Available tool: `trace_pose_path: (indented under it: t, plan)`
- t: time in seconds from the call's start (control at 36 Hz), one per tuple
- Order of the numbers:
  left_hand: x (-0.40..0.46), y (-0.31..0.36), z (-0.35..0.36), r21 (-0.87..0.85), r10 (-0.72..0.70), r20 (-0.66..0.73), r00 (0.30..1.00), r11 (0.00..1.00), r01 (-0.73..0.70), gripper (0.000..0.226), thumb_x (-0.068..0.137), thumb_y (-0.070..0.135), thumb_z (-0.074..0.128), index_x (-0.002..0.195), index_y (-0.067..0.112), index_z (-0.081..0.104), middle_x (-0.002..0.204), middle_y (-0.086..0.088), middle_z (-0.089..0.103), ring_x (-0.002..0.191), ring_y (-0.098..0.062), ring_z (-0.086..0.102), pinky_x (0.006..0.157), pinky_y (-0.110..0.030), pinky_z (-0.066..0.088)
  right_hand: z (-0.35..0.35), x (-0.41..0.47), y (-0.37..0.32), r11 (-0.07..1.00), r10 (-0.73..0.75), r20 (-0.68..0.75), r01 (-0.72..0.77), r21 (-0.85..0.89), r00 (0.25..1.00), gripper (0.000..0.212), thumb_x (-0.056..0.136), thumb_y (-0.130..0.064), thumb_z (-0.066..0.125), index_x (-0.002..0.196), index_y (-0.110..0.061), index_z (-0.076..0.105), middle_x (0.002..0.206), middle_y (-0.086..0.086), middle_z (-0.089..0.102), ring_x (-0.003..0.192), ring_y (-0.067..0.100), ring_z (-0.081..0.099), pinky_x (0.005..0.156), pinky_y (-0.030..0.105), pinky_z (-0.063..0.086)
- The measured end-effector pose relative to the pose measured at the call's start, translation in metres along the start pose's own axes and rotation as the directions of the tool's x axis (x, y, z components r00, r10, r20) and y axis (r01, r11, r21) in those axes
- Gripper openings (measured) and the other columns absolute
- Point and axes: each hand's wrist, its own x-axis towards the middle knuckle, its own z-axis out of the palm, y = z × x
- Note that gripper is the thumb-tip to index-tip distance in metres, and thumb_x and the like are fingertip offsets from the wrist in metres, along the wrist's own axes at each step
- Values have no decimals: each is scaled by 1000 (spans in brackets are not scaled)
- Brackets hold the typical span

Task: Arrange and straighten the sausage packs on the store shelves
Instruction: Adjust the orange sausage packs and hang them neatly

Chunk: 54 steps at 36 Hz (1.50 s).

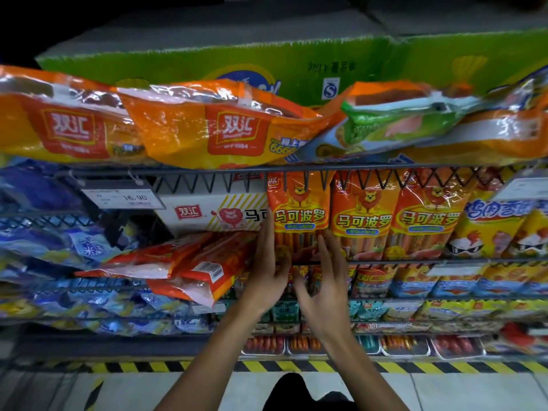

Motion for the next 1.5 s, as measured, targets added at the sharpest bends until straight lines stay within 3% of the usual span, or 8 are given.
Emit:
trace_pose_path:
  t: [0.14,0.39,0.53,0.78,0.97,1.14,1.36,1.5]
  plan:
    - [-25,-1,-1,189,146,-53,988,973,-133,84,96,-2,59,162,8,8,171,-5,-5,158,-21,-2,121,-15,19,-3,-1,1,995,-100,32,99,17,994,67,98,-29,59,157,-14,31,166,-2,21,154,18,20,121,34,29]
    - [-38,-7,2,379,179,133,975,900,-216,70,99,3,58,160,12,24,172,-3,2,158,-29,-3,128,-33,5,-1,-1,15,985,-171,183,166,44,968,71,97,-13,66,158,-17,30,169,-5,13,156,18,13,117,52,37]
    - [-52,-6,-7,360,139,79,987,920,-158,66,99,-2,56,158,14,32,169,3,19,157,-22,12,127,-37,19,0,-6,16,976,-203,181,184,115,962,64,98,-22,62,156,-15,35,166,-5,23,154,18,21,121,49,31]
    - [-118,-25,-66,305,-251,-64,966,917,258,37,106,27,52,141,39,49,140,20,47,132,4,41,98,2,27,22,-13,-25,955,-269,262,221,197,927,58,100,-28,64,152,-25,40,157,-11,35,149,6,27,120,20,23]
    - [-122,-41,-125,236,-333,-118,935,906,352,37,100,46,48,125,19,51,116,5,54,115,-14,53,97,-33,45,45,-22,-50,970,-240,368,211,118,899,71,96,-27,70,156,-31,32,160,-10,31,151,7,24,120,14,18]
    - [-120,-53,-151,196,-294,-17,956,936,292,22,102,23,59,122,24,50,113,19,51,109,-4,51,86,-1,33,60,-21,-72,983,-185,287,176,58,940,79,88,-2,72,154,-27,37,159,-12,30,150,9,23,119,34,29]
    - [-110,-65,-166,129,-349,184,919,935,330,81,88,73,45,147,17,39,146,0,49,136,-18,46,110,-42,43,53,-15,-80,978,-178,202,195,-68,963,72,85,9,58,148,-25,49,151,-7,49,142,18,44,106,40,49]
    - [-102,-55,-158,53,-302,217,928,953,297,91,86,81,45,159,30,25,161,14,32,149,-10,29,121,-41,32,42,-10,-64,991,-85,185,102,-84,979,116,68,28,64,147,-53,36,148,-10,52,126,2,56,95,33,54]
